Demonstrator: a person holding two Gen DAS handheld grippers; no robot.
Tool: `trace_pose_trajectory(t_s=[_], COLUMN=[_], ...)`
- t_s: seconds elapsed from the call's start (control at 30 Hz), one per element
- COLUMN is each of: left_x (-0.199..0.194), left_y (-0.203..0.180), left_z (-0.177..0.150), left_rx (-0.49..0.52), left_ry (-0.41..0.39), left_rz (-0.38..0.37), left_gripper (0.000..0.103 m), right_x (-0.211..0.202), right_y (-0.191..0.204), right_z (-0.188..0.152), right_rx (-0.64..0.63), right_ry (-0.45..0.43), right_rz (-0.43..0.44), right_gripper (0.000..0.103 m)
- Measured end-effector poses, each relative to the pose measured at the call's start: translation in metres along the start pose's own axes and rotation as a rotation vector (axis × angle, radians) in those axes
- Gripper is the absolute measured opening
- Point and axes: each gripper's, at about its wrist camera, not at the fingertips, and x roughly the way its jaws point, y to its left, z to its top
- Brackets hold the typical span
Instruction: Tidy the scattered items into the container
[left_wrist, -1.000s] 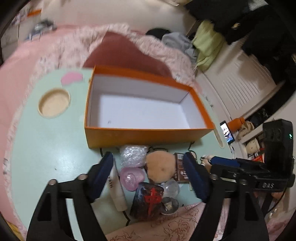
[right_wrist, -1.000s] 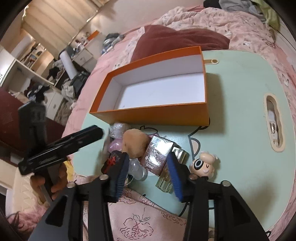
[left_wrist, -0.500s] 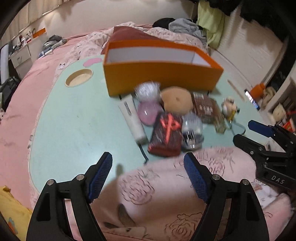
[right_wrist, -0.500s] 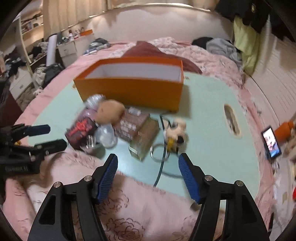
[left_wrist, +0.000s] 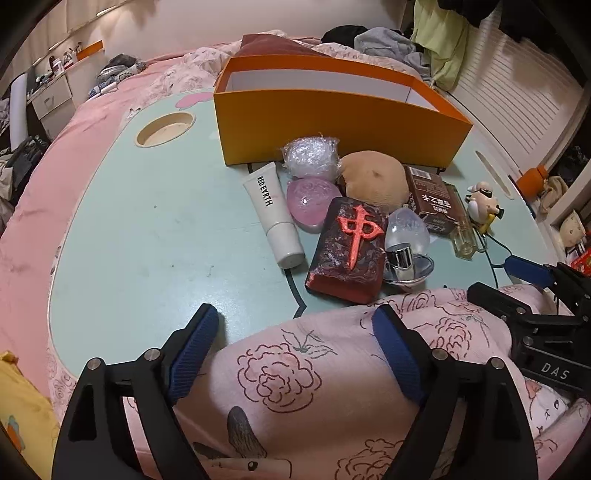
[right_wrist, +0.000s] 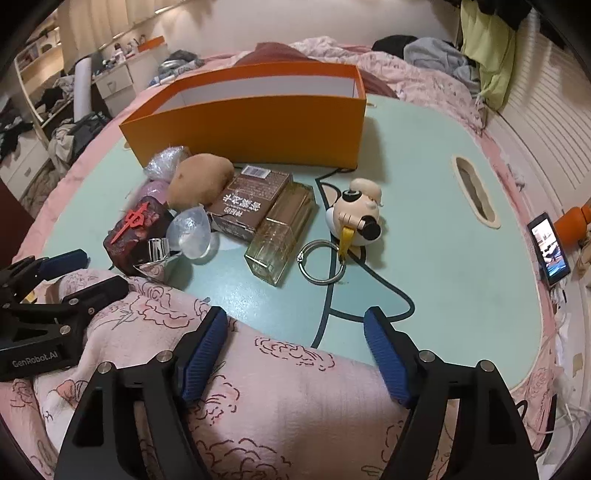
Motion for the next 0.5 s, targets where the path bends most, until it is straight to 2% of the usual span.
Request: trace_pose_trajectory(t_s=[0.5], left_x=[0.0009], left_y=[0.0001], left_z=[0.0018], left_rx=[0.003], left_ry=[0.004], left_rz=[0.005], left_gripper=[0.087], right_x=[-0.0013], right_y=[-0.0037], right_z=[0.0030], right_rx=[-0.001], right_ry=[0.012], right_rz=[0.021], right_gripper=[0.078])
